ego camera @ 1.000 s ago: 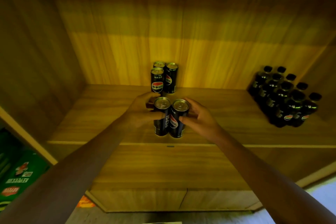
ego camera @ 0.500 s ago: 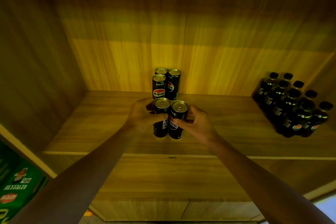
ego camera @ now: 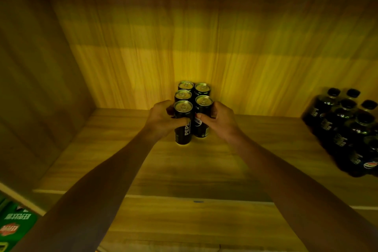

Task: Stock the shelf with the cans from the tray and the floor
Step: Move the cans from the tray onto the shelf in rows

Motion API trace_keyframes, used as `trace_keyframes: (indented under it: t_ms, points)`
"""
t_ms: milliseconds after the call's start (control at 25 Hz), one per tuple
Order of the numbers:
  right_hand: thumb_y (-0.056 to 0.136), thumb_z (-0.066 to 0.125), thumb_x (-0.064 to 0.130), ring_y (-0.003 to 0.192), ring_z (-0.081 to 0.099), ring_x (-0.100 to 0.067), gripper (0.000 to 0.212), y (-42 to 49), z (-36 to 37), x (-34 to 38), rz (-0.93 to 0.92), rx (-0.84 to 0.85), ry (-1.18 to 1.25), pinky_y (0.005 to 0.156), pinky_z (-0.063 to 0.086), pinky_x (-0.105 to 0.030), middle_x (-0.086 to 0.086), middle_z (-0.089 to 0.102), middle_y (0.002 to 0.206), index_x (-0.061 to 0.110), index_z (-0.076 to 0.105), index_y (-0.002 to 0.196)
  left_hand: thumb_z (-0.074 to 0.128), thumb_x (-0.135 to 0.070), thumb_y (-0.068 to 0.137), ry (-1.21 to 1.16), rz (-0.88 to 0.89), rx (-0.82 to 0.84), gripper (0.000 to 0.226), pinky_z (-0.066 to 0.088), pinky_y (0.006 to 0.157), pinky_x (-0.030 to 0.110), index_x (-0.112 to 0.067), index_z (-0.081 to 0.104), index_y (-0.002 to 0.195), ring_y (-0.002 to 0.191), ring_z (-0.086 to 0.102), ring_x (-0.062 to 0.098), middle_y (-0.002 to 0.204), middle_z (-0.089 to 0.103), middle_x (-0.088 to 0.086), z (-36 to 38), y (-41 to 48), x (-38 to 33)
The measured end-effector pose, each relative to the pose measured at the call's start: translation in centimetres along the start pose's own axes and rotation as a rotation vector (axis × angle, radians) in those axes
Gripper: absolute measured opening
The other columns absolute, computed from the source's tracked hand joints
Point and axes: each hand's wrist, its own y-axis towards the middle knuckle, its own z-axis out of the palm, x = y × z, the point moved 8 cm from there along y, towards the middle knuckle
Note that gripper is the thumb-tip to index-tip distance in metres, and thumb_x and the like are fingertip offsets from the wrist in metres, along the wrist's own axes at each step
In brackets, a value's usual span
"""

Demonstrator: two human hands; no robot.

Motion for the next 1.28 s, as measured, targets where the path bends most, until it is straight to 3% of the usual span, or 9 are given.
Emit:
trace_keyframes:
  t_ms: [200,480,800,880,960,1080,1280]
  points:
    - [0.085,0.079,0.025,0.101,0.06,-0.011,0.044,1.0,0.7,0.1,-0.007,-0.024,-0.004,0.084,0.05,-0.025,-0.009,0.069,0.12,0.008,0.061,0.121,0.088,-0.015,0.066,0.021,0.0,0.004,0.047,0.051,0.076,0.021,-0.01,0.069,0.109,0.098,0.068,0.011,0.104,0.073,0.001,0.0,0.0,0.1]
    - [0.084,0.079,0.031,0.114,0.065,-0.022,0.05,1.7,1.0,-0.5,0.022,-0.019,-0.04,0.095,0.056,-0.04,-0.009,0.068,0.124,0.01,0.059,0.125,0.087,-0.017,0.067,0.052,0.009,0.015,0.048,0.052,0.08,0.023,-0.012,0.07,0.111,0.099,0.068,0.011,0.104,0.074,-0.002,-0.4,0.1,0.2]
    - [0.085,0.077,0.037,0.116,0.063,-0.024,0.054,1.5,1.0,-0.2,0.051,0.0,-0.084,0.094,0.055,-0.038,-0.01,0.067,0.127,0.01,0.057,0.127,0.086,-0.017,0.07,0.087,-0.009,0.027,0.043,0.051,0.077,0.02,-0.016,0.068,0.11,0.093,0.063,-0.001,0.102,0.071,-0.006,-0.4,-0.3,-0.2]
    - [0.087,0.074,0.039,0.121,0.06,-0.024,0.056,1.1,0.9,0.2,0.055,0.033,-0.108,0.096,0.052,-0.036,-0.01,0.064,0.131,0.011,0.055,0.132,0.085,-0.021,0.072,0.122,-0.009,0.027,0.039,0.051,0.076,0.023,-0.019,0.068,0.107,0.092,0.065,0.004,0.1,0.07,-0.006,-0.4,-0.6,-0.5]
    - [0.091,0.068,0.042,0.125,0.057,-0.026,0.056,0.5,0.6,0.7,0.048,0.059,-0.189,0.096,0.049,-0.035,-0.011,0.06,0.135,0.011,0.053,0.135,0.083,-0.035,0.074,0.303,0.002,0.017,0.044,0.048,0.074,0.026,-0.017,0.067,0.111,0.097,0.066,0.016,0.104,0.07,-0.001,-0.8,-1.0,-1.1]
    - [0.095,0.057,0.051,0.129,0.051,-0.031,0.063,-1.4,-0.6,1.3,0.048,0.101,-0.408,0.097,0.047,-0.038,-0.015,0.052,0.141,0.012,0.045,0.142,0.071,-0.055,0.08,0.67,0.043,0.065,0.069,0.046,0.083,0.035,-0.013,0.053,0.132,0.115,0.058,0.026,0.126,0.06,0.009,-1.5,-2.9,-1.7]
    - [0.097,0.049,0.056,0.139,0.038,-0.032,0.068,-8.0,-1.6,3.1,0.0,0.223,-0.747,0.107,0.041,-0.046,-0.012,0.039,0.153,0.017,0.033,0.15,0.053,-0.063,0.089,1.08,0.189,0.247,0.075,0.044,0.1,0.044,-0.018,0.037,0.146,0.129,0.048,0.03,0.144,0.047,0.01,-1.9,-8.9,-1.3]
